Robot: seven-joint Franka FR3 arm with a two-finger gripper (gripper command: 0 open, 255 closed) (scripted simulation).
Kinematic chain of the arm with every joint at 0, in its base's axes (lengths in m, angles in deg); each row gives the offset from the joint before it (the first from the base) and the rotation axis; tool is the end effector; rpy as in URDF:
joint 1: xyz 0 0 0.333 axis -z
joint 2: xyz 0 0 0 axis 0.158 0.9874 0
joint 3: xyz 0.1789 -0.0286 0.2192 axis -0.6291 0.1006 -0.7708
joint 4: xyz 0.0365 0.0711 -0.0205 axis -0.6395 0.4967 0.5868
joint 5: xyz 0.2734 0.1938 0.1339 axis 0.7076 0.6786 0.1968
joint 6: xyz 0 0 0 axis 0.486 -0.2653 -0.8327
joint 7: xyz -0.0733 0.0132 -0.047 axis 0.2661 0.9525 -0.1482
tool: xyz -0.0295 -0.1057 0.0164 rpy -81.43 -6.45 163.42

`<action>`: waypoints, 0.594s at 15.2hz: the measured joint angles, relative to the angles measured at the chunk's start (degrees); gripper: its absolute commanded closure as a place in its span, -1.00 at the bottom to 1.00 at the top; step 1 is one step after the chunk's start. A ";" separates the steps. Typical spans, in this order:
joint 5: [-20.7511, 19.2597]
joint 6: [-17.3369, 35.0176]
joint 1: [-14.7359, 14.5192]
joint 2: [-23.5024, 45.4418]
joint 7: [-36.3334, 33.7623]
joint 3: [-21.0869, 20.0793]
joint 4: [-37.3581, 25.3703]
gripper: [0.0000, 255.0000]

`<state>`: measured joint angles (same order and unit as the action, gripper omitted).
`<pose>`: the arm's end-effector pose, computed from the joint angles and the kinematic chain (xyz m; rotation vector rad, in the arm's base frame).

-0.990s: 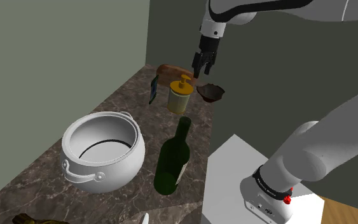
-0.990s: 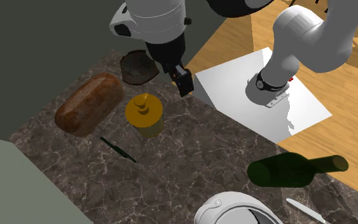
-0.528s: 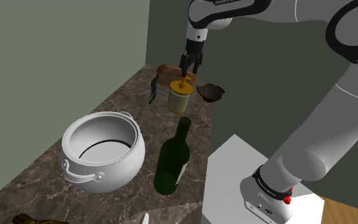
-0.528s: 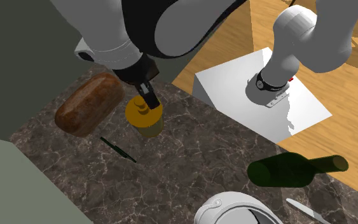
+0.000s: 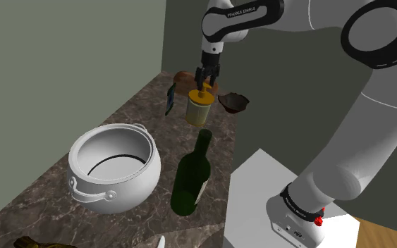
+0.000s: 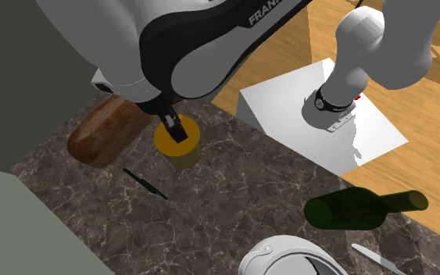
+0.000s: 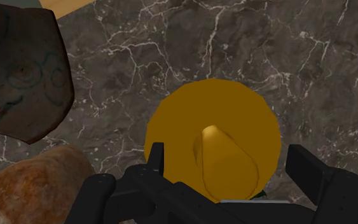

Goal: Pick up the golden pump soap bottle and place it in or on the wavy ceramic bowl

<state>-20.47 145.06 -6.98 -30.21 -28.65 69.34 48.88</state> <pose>0.5502 -0.0402 0.3967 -3.1058 -0.1576 0.2033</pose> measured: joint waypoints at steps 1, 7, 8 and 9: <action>0.03 0.98 -0.07 0.29 -0.11 -0.06 0.70 -1.00; 0.05 2.07 -0.06 0.61 -0.05 -0.05 1.44 -1.00; 0.05 2.08 -0.06 0.62 -0.05 -0.05 1.44 -1.00; 0.05 2.08 -0.06 0.62 -0.05 -0.05 1.44 1.00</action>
<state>-20.43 147.14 -7.04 -29.59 -28.70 69.29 50.33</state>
